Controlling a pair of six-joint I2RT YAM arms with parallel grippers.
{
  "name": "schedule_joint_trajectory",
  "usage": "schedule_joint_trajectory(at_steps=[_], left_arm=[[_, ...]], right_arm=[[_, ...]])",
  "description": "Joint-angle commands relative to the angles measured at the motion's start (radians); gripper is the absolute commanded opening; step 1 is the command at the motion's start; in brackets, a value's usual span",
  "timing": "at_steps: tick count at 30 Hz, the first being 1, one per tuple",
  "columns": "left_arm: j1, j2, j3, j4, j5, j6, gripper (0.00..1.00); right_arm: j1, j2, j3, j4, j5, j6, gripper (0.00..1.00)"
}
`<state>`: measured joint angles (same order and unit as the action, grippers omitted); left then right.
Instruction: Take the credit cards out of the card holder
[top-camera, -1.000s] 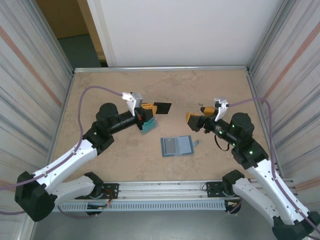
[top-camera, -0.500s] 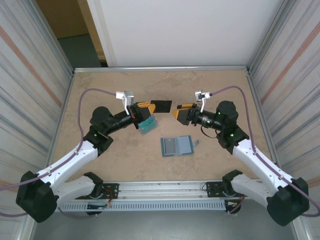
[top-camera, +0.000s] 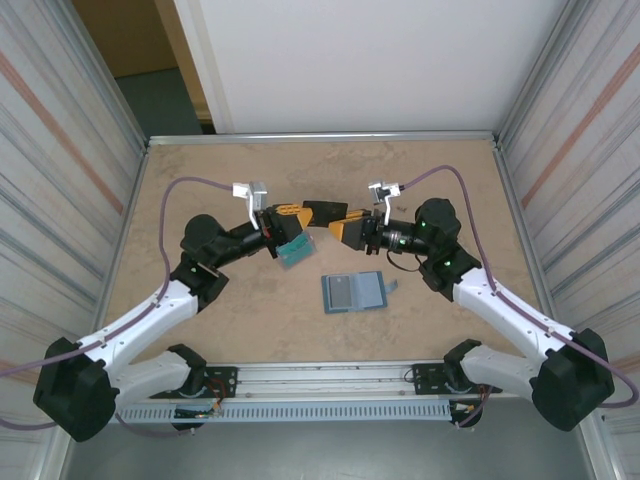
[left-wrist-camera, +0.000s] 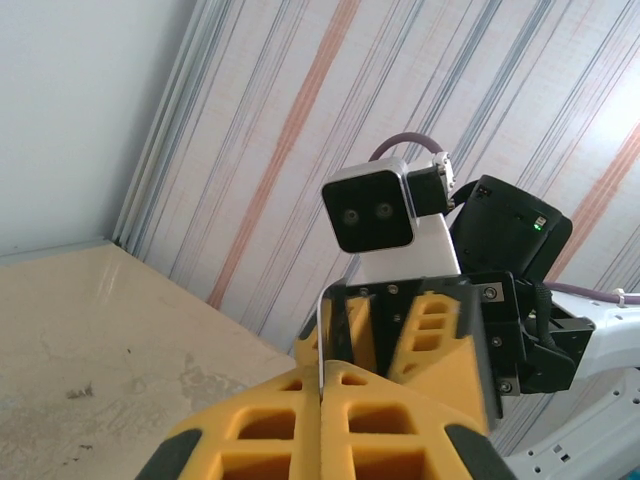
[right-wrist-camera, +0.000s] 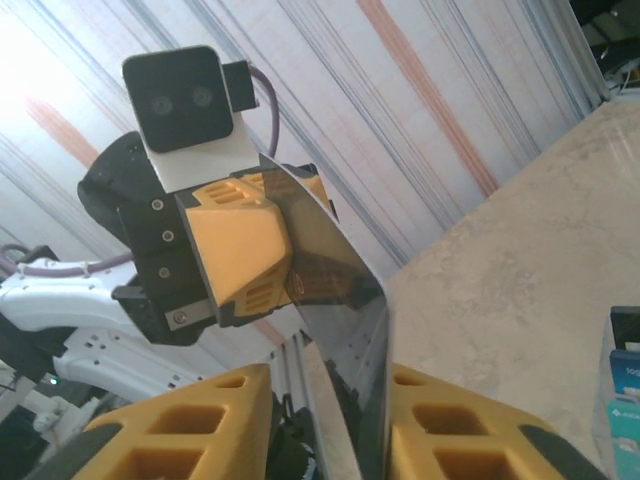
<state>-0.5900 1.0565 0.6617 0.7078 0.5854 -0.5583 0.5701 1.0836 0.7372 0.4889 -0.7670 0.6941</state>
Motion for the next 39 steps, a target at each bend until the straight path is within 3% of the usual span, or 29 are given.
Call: schedule_joint_trajectory(at_steps=[1, 5, 7, 8, 12, 15, 16, 26, 30, 39], left_arm=[[0.001, 0.006, -0.01, 0.035, 0.019, -0.011, 0.0], [0.002, 0.004, -0.009, 0.014, 0.025, -0.007, 0.0], [0.002, 0.004, 0.008, -0.029, 0.036, 0.011, 0.0], [0.002, 0.001, 0.025, -0.076, 0.043, 0.029, 0.06], [0.002, -0.02, 0.122, -0.332, 0.067, 0.149, 0.67], [0.002, -0.044, 0.187, -0.502, 0.053, 0.244, 0.94], [0.002, -0.051, 0.202, -0.544, 0.041, 0.271, 0.98], [-0.001, -0.034, 0.417, -0.996, 0.015, 0.569, 0.99], [-0.019, 0.032, 0.52, -1.153, 0.076, 0.667, 0.99], [-0.093, 0.233, 0.746, -1.427, 0.16, 0.793, 0.79]], right_arm=[[0.007, -0.007, 0.033, 0.054, -0.015, -0.019, 0.14], [0.006, -0.021, 0.028, 0.034, -0.002, -0.031, 0.01], [0.006, -0.029, 0.039, -0.016, 0.0, -0.057, 0.0], [0.007, -0.035, 0.047, -0.052, 0.003, -0.076, 0.0], [0.008, -0.074, 0.076, -0.237, 0.012, -0.196, 0.0], [0.01, -0.088, 0.085, -0.346, 0.028, -0.262, 0.0], [0.009, -0.087, 0.09, -0.376, 0.025, -0.278, 0.0], [0.023, -0.171, 0.117, -0.655, 0.011, -0.494, 0.0], [0.025, -0.177, 0.136, -0.724, 0.001, -0.546, 0.0], [0.025, -0.163, 0.152, -0.768, -0.049, -0.584, 0.0]])
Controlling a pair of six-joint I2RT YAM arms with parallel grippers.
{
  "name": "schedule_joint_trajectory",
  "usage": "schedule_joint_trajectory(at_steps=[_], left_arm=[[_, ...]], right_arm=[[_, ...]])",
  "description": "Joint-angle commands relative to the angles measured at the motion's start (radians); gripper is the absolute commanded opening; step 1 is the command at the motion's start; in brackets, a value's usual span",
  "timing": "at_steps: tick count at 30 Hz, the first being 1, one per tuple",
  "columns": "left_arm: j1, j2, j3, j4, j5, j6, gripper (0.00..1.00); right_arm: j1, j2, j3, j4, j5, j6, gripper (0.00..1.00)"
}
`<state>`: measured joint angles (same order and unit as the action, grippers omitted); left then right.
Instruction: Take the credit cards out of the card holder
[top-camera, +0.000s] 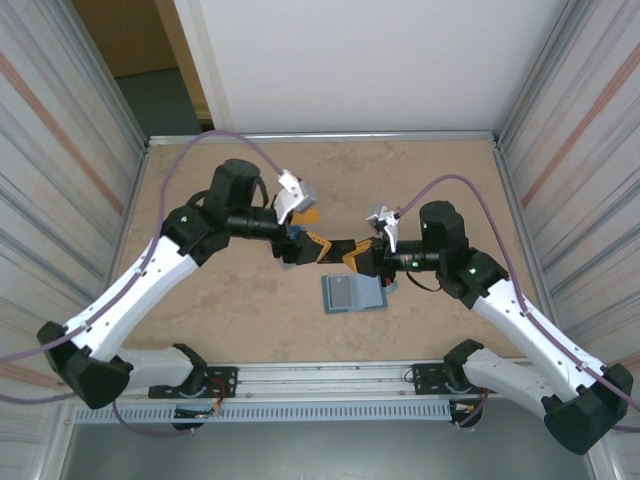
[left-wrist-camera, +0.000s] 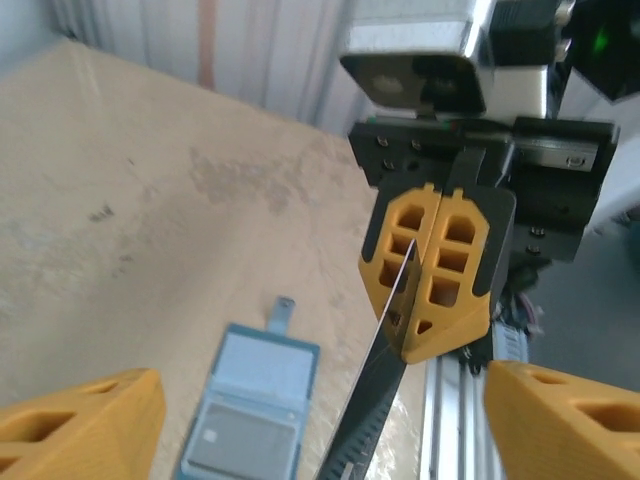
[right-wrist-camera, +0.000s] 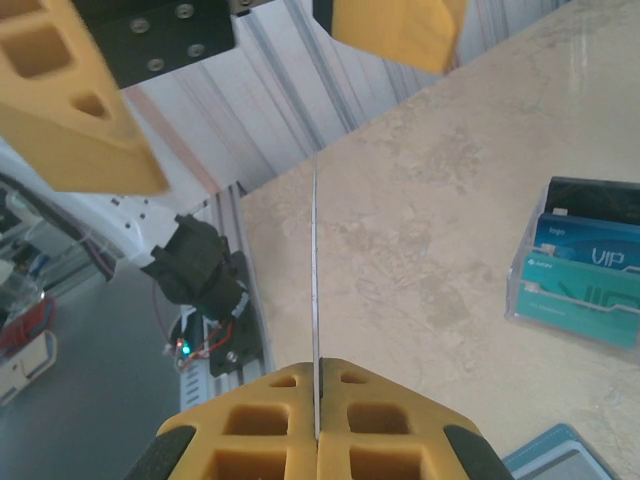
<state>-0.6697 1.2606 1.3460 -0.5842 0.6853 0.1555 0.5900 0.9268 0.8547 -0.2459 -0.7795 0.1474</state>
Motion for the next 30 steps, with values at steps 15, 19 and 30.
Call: schedule_joint_trajectory(at_steps=[15, 19, 30], left_arm=[[-0.042, 0.135, 0.128, -0.174, 0.1, 0.099, 0.27], [-0.047, 0.146, 0.127, -0.175, 0.106, 0.115, 0.07], [-0.046, 0.054, -0.016, -0.023, -0.073, 0.163, 0.0]], right_arm=[[0.008, 0.02, 0.041, -0.019, -0.063, -0.042, 0.0], [0.007, 0.023, 0.041, -0.017, -0.059, -0.042, 0.0], [0.006, -0.049, -0.001, -0.014, 0.118, -0.03, 0.64]])
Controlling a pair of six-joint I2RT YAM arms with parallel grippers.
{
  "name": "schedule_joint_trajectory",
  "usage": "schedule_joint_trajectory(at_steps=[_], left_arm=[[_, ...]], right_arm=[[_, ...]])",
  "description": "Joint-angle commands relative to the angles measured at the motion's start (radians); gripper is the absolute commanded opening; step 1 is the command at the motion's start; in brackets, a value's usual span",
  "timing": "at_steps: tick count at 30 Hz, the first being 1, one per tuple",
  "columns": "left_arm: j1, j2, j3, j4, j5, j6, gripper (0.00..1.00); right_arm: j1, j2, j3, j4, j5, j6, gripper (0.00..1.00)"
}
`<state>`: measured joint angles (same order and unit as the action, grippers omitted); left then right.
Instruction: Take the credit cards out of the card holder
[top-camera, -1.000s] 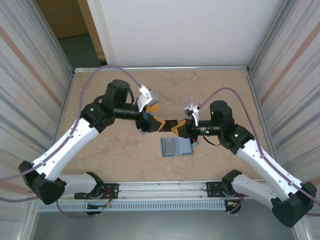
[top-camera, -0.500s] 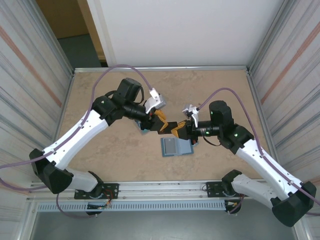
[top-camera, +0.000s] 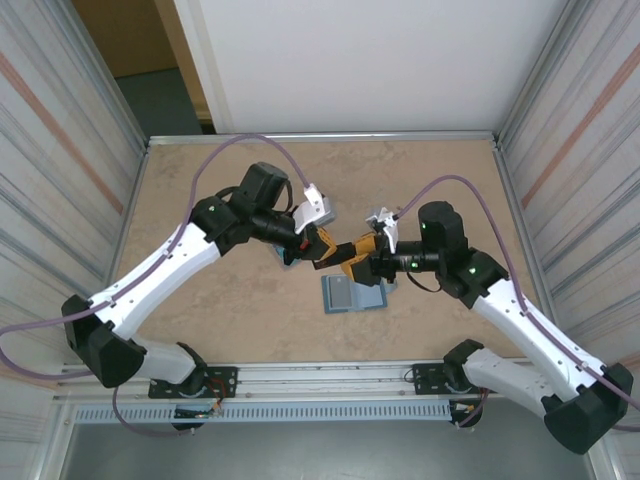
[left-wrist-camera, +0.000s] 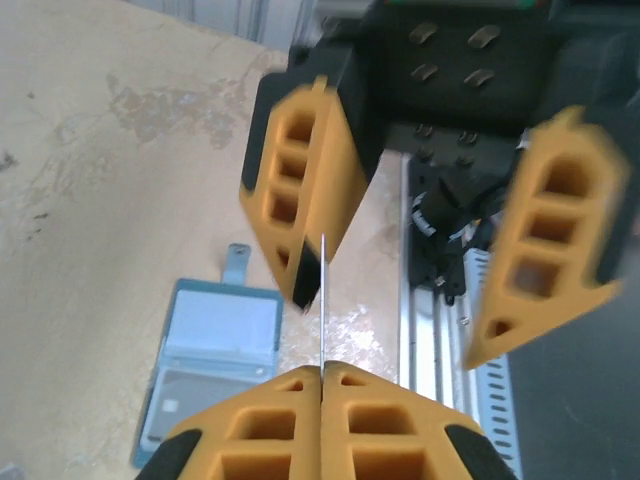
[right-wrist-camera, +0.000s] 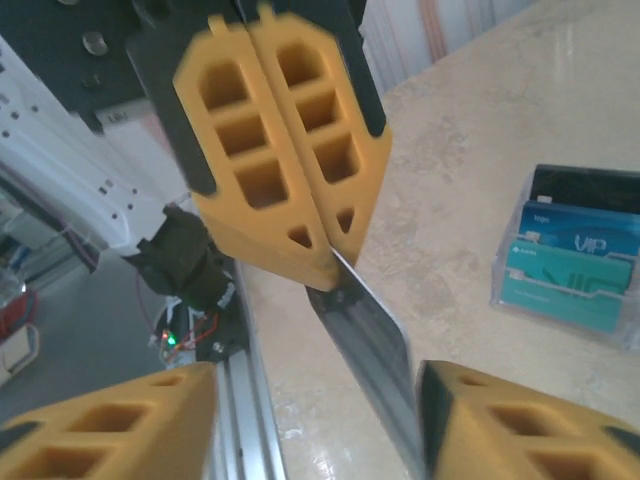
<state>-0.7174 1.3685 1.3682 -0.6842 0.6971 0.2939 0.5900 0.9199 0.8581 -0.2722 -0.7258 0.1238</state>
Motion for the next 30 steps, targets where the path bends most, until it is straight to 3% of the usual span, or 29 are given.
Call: schedule_joint_trajectory(at_steps=[1, 2, 3, 4, 9, 13, 20, 30], left_arm=[[0.004, -0.069, -0.055, 0.098, -0.119, 0.015, 0.0], [0.006, -0.079, -0.067, 0.111, -0.151, 0.012, 0.0], [0.012, -0.09, -0.08, 0.125, -0.188, 0.006, 0.0], [0.022, -0.098, -0.094, 0.14, -0.218, 0.001, 0.0], [0.125, -0.119, -0.183, 0.237, -0.293, -0.029, 0.0], [0.178, -0.129, -0.282, 0.341, -0.372, 0.057, 0.0], [0.303, -0.058, -0.317, 0.416, -0.377, 0.145, 0.0], [0.372, 0.109, -0.308, 0.469, -0.403, 0.185, 0.0]], right_arm=[[0.007, -0.056, -0.012, 0.017, 0.095, -0.003, 0.68], [0.006, -0.068, -0.02, 0.021, 0.115, 0.0, 0.74], [0.006, -0.084, -0.03, 0.028, 0.142, 0.006, 0.97], [0.006, -0.098, -0.038, 0.033, 0.164, 0.01, 0.99], [0.005, -0.136, -0.048, 0.03, 0.297, 0.042, 0.99], [0.004, -0.148, -0.051, 0.028, 0.408, 0.079, 0.99], [0.002, -0.167, -0.072, 0.056, 0.502, 0.107, 0.99], [-0.004, -0.197, -0.097, 0.063, 0.63, 0.147, 0.99]])
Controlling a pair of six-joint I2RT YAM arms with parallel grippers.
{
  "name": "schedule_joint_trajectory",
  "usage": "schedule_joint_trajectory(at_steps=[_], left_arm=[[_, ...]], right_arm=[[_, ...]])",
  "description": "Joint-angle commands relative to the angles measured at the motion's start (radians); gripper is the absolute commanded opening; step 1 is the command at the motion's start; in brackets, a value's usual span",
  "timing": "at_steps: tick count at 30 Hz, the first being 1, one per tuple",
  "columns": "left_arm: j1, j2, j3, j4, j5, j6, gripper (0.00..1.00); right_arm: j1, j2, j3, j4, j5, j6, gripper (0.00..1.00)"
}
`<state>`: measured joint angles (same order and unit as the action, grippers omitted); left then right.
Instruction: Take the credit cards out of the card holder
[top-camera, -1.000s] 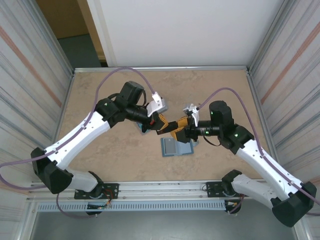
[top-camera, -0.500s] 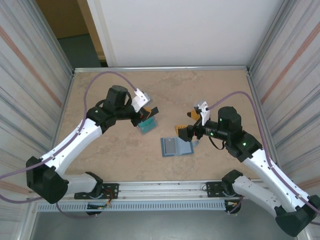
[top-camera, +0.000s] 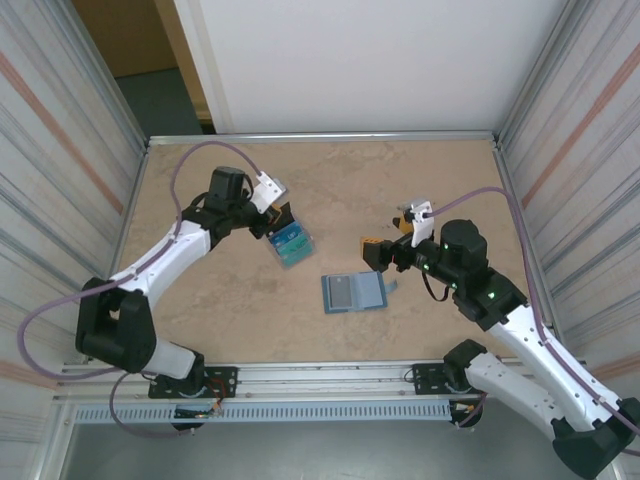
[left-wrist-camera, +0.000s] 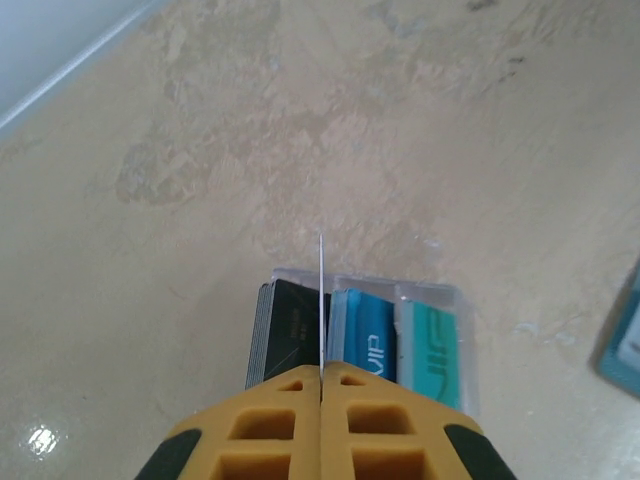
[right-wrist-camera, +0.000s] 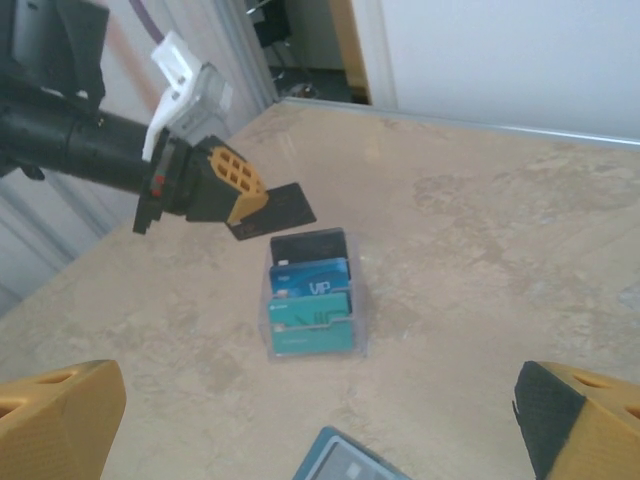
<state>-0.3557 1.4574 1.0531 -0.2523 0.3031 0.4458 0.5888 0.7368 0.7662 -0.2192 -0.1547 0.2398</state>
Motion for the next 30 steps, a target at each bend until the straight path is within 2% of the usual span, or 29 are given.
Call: schedule_joint_trajectory(at_steps=[1, 14, 20, 30], left_arm=[[0.013, 0.031, 0.012, 0.038, -0.012, 0.031, 0.0], [0.056, 0.158, 0.061, 0.033, 0.021, 0.04, 0.0], [0.059, 0.203, 0.095, 0.027, 0.067, 0.056, 0.0], [0.059, 0.267, 0.146, 0.009, 0.079, 0.065, 0.0]], right_arm=[[-0.004, -0.016, -0.005, 0.006, 0.06, 0.033, 0.99], [-0.006, -0.055, -0.014, -0.006, 0.05, 0.045, 0.99], [-0.006, -0.071, -0.024, -0.006, 0.049, 0.048, 0.99], [-0.01, -0.066, -0.011, -0.011, 0.001, 0.056, 0.99]])
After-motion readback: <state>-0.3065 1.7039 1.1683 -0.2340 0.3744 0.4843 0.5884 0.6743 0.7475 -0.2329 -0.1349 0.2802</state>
